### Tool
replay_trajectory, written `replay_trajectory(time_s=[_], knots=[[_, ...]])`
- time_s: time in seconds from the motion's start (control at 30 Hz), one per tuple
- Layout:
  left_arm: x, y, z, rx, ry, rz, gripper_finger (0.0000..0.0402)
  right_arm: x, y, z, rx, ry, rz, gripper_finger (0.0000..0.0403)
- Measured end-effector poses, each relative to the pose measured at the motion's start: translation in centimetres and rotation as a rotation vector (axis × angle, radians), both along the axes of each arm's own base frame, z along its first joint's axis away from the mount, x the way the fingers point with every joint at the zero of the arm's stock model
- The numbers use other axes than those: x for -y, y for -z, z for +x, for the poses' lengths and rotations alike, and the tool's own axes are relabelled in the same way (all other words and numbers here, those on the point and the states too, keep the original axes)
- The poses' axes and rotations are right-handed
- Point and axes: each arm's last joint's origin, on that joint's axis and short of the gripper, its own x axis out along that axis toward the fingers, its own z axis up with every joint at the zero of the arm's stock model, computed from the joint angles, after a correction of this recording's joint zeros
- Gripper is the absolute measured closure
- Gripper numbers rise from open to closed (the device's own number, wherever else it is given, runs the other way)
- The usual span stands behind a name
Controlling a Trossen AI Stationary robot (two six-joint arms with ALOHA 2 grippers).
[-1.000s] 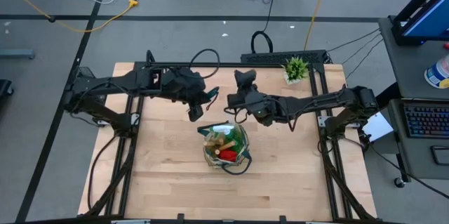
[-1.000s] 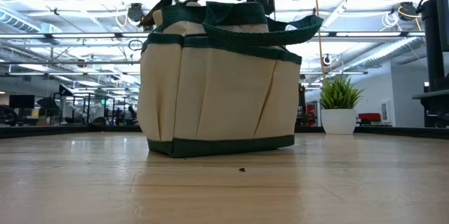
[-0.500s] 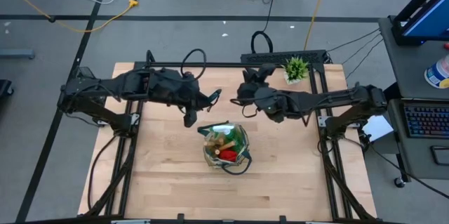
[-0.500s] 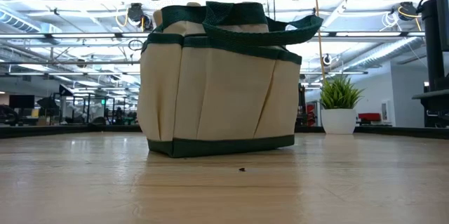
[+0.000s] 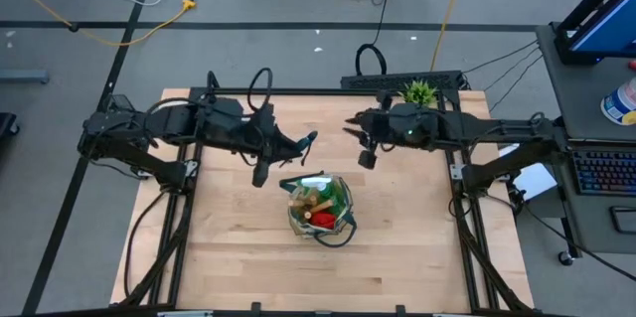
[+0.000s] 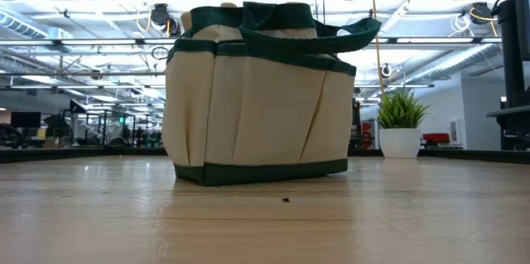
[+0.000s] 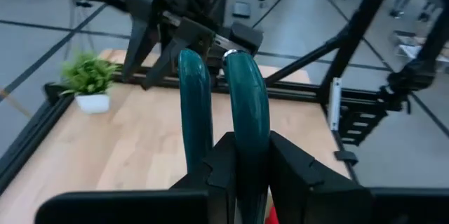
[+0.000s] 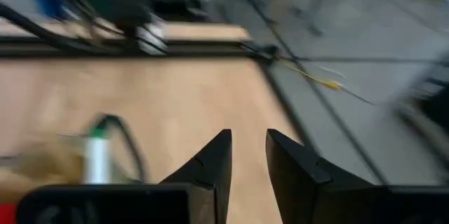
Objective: Pick & Place Garden tools in Gardening bag
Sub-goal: Put the green shear scissors into the gardening bag
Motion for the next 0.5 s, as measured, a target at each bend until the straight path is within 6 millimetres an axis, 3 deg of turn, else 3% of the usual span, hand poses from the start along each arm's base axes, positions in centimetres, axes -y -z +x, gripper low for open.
replay_trajectory(time_s=[0.23,0.5], knots=[[0.3,-0.3,0.3,0.041,0.086,-0.023,0.0345,-0.3,0.8,-0.2,0.076,-0.213,0.089,0.0324],[0.7,-1.0,0.4,0.109,0.174,-0.058,0.0345,-0.8,0.9,0.7,0.314,-0.359,0.137,0.0324]])
